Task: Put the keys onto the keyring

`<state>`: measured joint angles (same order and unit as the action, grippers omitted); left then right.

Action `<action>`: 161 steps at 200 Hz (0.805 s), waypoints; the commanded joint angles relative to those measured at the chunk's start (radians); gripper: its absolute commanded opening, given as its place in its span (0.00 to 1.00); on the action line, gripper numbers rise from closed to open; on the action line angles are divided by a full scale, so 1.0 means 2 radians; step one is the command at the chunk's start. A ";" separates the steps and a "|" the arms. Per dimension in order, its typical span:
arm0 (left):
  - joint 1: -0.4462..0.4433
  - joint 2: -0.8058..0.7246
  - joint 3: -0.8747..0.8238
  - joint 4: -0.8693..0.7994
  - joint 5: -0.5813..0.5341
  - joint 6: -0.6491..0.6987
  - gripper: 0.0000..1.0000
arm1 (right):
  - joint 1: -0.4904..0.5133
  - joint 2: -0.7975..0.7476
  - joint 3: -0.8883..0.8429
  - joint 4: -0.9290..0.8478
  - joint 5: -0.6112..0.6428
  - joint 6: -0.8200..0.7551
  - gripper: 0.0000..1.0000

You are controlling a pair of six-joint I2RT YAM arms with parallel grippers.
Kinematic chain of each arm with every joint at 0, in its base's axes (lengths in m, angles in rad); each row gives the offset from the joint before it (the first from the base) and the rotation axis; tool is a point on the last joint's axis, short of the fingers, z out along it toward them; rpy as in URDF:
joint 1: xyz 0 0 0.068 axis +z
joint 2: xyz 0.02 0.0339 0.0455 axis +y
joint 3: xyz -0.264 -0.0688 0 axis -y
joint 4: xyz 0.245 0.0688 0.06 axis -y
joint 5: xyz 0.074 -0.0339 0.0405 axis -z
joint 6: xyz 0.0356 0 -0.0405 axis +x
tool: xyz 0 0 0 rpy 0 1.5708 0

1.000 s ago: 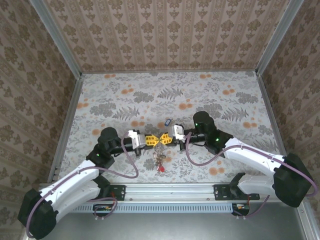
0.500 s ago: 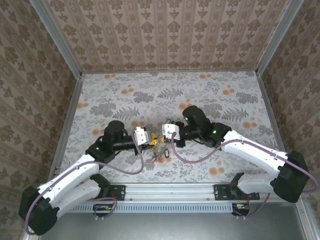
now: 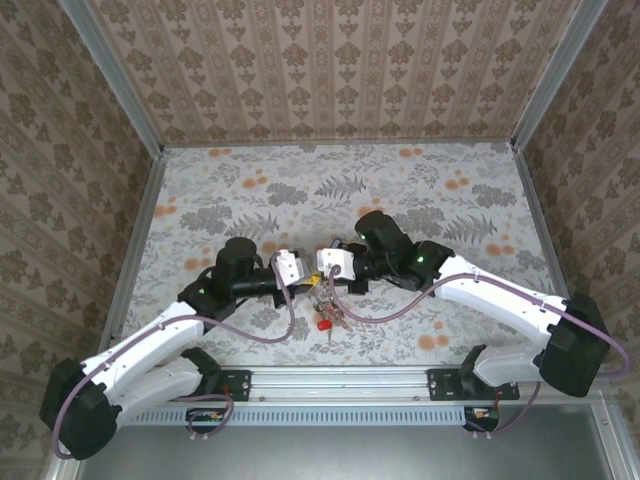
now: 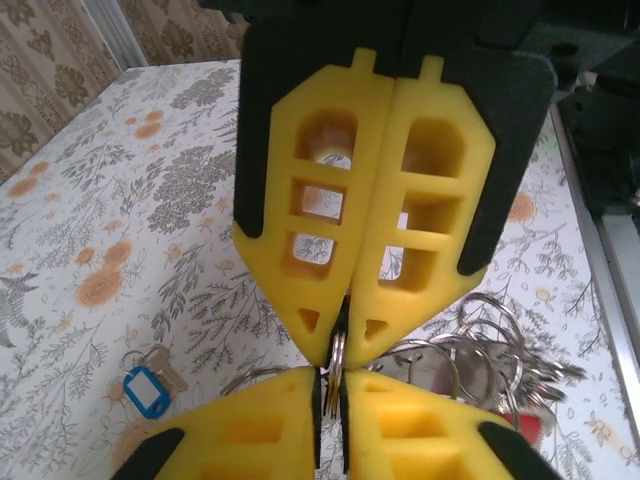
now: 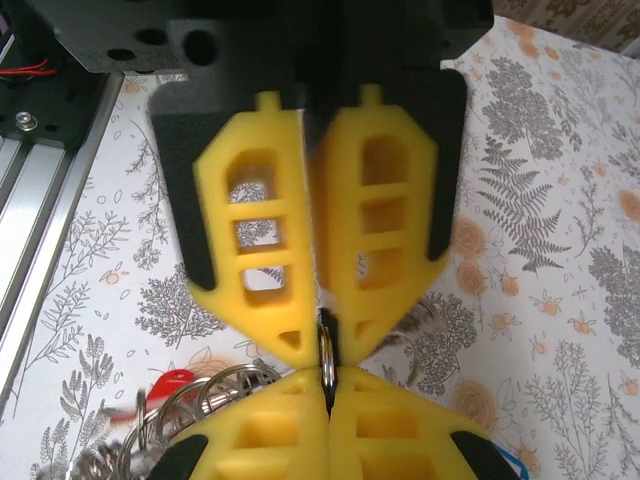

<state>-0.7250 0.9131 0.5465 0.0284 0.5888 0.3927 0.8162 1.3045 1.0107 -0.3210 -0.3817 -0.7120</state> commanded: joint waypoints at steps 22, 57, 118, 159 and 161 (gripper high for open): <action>-0.002 -0.015 0.001 0.042 0.024 0.000 0.00 | 0.000 -0.005 0.006 0.011 -0.031 -0.010 0.01; 0.002 -0.032 -0.031 0.117 0.072 -0.020 0.00 | -0.041 -0.046 -0.056 0.088 -0.140 0.019 0.23; 0.019 -0.056 -0.059 0.177 0.110 -0.052 0.00 | -0.057 -0.054 -0.092 0.148 -0.212 0.052 0.24; 0.020 -0.059 -0.064 0.197 0.112 -0.063 0.00 | -0.057 -0.049 -0.095 0.173 -0.226 0.064 0.23; 0.019 -0.058 -0.064 0.198 0.112 -0.064 0.00 | -0.057 -0.050 -0.095 0.176 -0.226 0.066 0.23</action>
<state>-0.6918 0.8154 0.4202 0.3172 0.7704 0.3012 0.7048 1.2163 0.8330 -0.0475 -0.7708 -0.6189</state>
